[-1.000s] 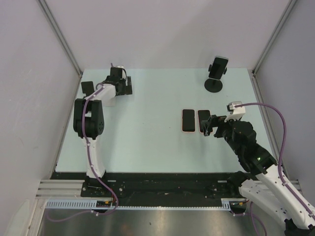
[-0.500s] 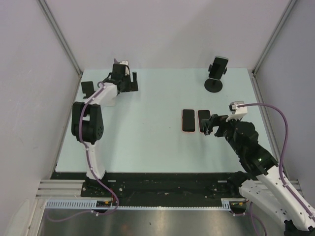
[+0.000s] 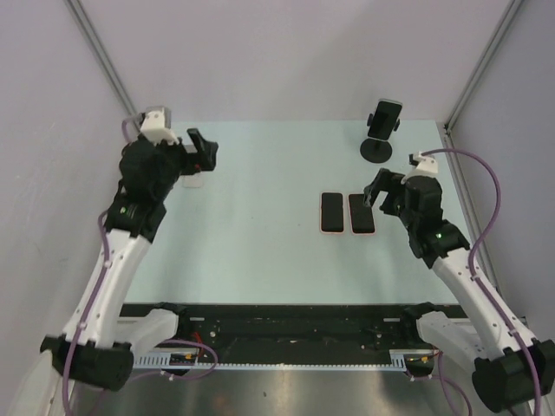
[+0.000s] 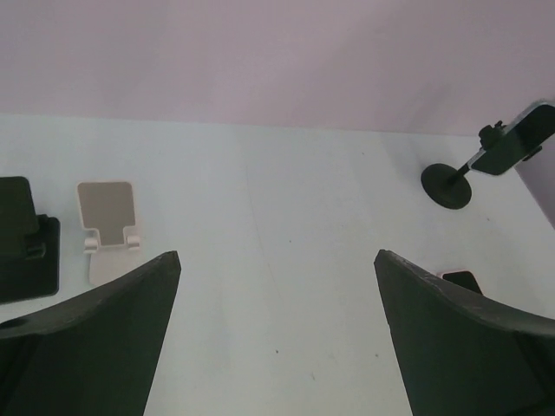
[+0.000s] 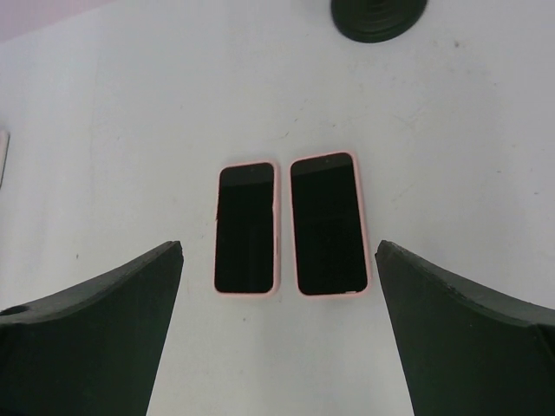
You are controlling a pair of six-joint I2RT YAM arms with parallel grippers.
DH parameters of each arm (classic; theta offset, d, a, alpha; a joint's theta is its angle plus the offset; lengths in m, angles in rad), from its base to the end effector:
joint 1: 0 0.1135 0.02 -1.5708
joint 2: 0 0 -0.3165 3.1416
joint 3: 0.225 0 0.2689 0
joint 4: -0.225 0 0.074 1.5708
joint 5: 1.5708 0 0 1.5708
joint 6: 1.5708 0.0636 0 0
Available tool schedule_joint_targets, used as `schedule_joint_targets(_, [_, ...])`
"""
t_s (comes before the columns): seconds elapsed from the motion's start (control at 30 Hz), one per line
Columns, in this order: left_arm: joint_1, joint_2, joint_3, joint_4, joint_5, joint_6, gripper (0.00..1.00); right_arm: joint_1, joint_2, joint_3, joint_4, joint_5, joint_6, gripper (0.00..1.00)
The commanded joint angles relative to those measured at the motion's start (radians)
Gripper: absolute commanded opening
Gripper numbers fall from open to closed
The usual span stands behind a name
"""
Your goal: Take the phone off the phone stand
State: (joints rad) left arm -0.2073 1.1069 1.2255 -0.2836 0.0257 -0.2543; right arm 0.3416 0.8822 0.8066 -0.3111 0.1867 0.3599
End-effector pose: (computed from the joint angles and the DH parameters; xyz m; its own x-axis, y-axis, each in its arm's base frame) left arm 0.2612 -0.0566 0.4645 -0.2136 -0.2121 -0.9536 0.1827 0.9503 -0.2522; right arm 0.2030 0.0596 0.3464 -0.3915 0.2281 -0.8915 -0.0313 0.9649 0.2607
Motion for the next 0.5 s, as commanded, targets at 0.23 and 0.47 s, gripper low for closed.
schedule_joint_targets(0.23, [-0.105, -0.428, -0.415, -0.026, -0.128, 0.087, 1.00, -0.219, 0.277, 0.123, 0.354, -0.065, -0.013, 1.00])
schedule_joint_targets(0.47, [-0.176, -0.516, -0.526, -0.022, -0.253, 0.133, 1.00, -0.291, 0.516, 0.227, 0.665, -0.102, -0.085, 1.00])
